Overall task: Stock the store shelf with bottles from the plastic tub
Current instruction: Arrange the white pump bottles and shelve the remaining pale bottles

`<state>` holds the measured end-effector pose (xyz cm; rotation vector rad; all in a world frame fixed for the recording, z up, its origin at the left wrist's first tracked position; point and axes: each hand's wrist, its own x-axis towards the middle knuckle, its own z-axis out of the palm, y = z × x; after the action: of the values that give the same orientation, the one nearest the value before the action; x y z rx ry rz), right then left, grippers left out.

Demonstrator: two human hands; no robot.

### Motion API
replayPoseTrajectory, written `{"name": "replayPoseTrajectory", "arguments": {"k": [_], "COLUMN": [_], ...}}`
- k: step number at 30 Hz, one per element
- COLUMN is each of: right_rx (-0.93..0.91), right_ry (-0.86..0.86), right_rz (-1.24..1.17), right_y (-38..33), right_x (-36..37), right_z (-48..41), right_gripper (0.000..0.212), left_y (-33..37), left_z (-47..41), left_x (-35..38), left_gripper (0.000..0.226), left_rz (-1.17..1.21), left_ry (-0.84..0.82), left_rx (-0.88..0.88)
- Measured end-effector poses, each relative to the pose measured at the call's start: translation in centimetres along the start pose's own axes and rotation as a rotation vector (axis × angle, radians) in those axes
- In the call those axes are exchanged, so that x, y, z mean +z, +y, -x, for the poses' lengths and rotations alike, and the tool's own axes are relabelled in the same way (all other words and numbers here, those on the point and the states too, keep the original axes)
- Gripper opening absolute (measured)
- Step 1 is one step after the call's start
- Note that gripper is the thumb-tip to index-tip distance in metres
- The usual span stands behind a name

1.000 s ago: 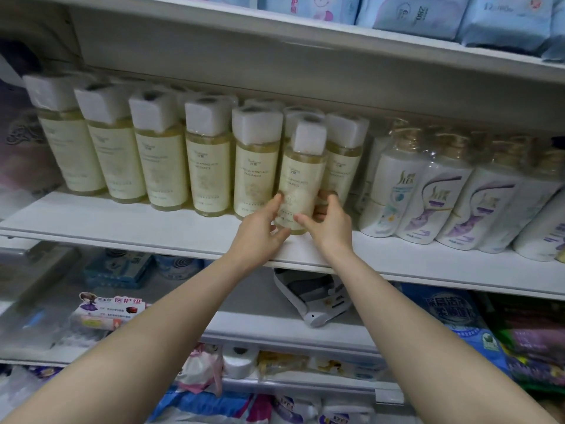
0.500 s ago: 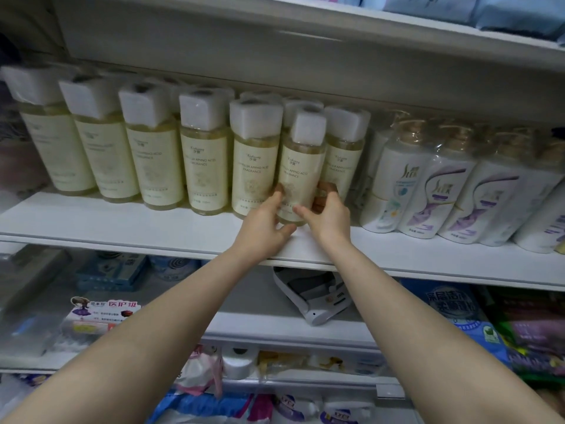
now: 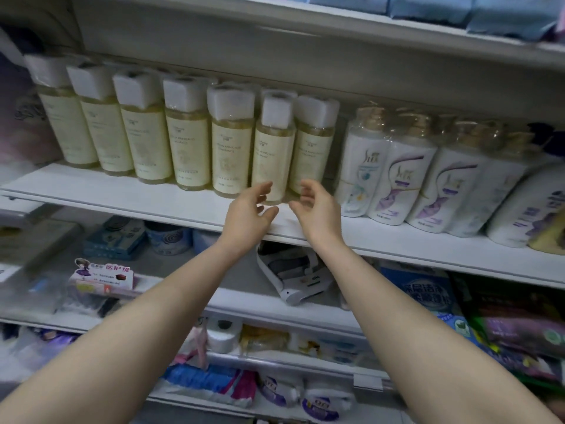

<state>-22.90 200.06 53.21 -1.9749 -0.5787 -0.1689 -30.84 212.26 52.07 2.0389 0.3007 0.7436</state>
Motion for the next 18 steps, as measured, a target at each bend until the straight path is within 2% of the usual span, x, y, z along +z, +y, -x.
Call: {"name": "replayPoseTrajectory", "arguments": {"k": [5,14,18], "right_rx": [-0.048,-0.197,-0.177], "right_ry": [-0.021,-0.096,-0.19], "right_rz": [-0.03,0.018,0.074], "right_y": [2.1,8.1,11.2], "right_x": [-4.5,-9.5,-10.0], "right_z": [3.3,11.6,14.7], "right_gripper": [0.039,0.034,0.035], "left_y": [2.7,4.7,3.8], "left_z": [4.4,14.7,18.8], "left_x": [3.6,9.4,11.2], "left_gripper": [0.043,0.036,0.035], "left_rz": [0.015,-0.173,-0.183], "left_ry": [0.092,0.063,0.039], "left_rx": [-0.015,-0.037,-0.094]}}
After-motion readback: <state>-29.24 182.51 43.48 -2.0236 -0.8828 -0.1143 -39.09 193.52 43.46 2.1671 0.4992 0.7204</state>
